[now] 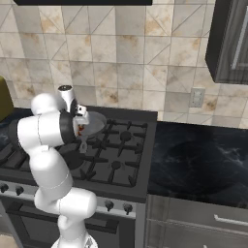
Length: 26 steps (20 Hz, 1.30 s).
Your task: Take the chicken drumsticks from the pan and place one on each plate on the dining counter.
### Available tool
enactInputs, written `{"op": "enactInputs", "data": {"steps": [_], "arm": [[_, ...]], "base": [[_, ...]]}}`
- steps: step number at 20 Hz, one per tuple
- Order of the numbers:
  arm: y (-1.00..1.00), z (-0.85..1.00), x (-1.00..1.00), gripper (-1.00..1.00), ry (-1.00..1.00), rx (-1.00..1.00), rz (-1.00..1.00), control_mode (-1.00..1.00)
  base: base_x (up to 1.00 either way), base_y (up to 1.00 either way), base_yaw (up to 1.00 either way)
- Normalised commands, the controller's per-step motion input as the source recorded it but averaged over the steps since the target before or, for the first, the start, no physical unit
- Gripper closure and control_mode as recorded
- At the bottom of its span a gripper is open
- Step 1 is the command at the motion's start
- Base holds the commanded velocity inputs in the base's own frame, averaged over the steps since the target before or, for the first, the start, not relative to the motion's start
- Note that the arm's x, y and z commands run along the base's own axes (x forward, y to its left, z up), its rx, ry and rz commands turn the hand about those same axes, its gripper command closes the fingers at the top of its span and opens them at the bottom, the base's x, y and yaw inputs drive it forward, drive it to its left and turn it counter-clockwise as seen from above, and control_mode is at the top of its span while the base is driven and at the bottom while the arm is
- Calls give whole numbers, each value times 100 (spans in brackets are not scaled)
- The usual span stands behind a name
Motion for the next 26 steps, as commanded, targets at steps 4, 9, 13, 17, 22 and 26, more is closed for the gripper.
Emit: {"op": "enactInputs", "data": {"steps": [4, 9, 13, 17, 22, 26], "arm": [[4, -19, 31, -100, -1, 2, 0, -100], [0, -16, 22, -100, 0, 0, 0, -100], [7, -17, 30, -100, 2, 0, 0, -100], [11, -15, 27, -100, 1, 0, 0, -100], [8, -12, 5, -100, 4, 0, 0, -100], [3, -10, 0, -100, 5, 0, 0, -100]], "base": [[0, 0, 0], [0, 0, 0], [0, 0, 0], [0, 0, 0], [0, 0, 0], [0, 0, 0]]}}
